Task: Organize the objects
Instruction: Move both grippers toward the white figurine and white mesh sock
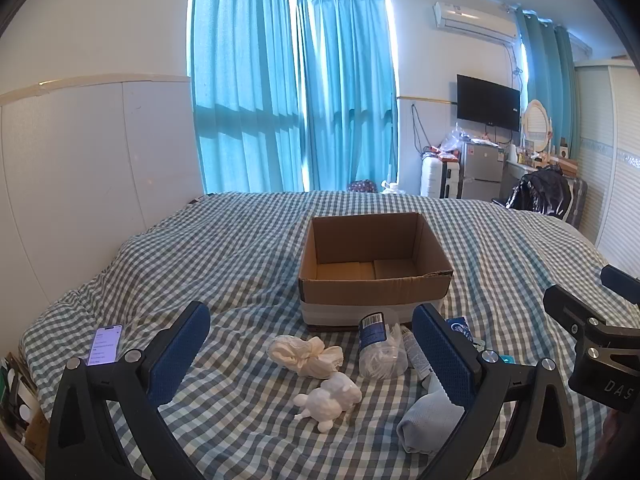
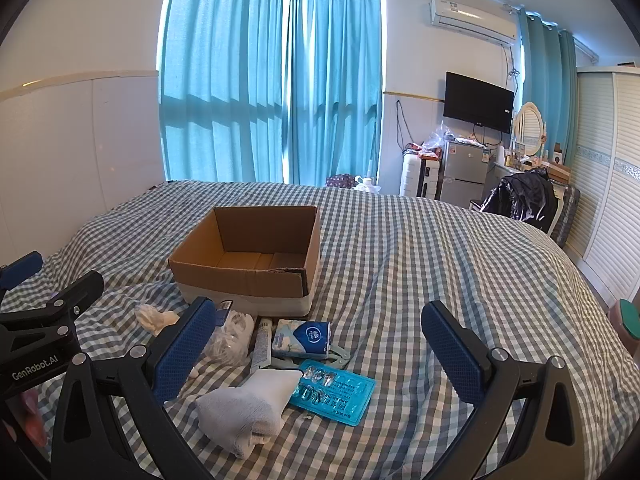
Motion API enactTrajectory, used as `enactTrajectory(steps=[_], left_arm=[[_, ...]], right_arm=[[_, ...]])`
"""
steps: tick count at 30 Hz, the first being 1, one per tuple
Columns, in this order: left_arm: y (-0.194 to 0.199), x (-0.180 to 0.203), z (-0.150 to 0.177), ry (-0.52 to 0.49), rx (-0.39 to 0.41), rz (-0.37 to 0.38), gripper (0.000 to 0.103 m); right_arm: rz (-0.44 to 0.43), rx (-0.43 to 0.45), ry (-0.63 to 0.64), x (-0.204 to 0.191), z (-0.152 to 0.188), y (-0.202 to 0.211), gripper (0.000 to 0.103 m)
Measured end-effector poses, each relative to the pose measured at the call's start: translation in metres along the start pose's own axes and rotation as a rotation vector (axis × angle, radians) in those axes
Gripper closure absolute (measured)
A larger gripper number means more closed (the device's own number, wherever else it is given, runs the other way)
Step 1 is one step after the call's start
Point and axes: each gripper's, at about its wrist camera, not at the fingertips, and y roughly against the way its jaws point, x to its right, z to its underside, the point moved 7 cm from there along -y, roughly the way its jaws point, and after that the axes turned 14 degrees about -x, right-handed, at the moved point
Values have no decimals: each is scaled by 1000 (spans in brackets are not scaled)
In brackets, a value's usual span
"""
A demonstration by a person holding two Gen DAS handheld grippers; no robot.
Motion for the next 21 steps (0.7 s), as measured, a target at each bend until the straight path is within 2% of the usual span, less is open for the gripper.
enactTrajectory(steps=[21], left_arm=[[4,-4,0,15,4,-1,0]], right_arm=[[-7,-2,0,-2,2,0,0]])
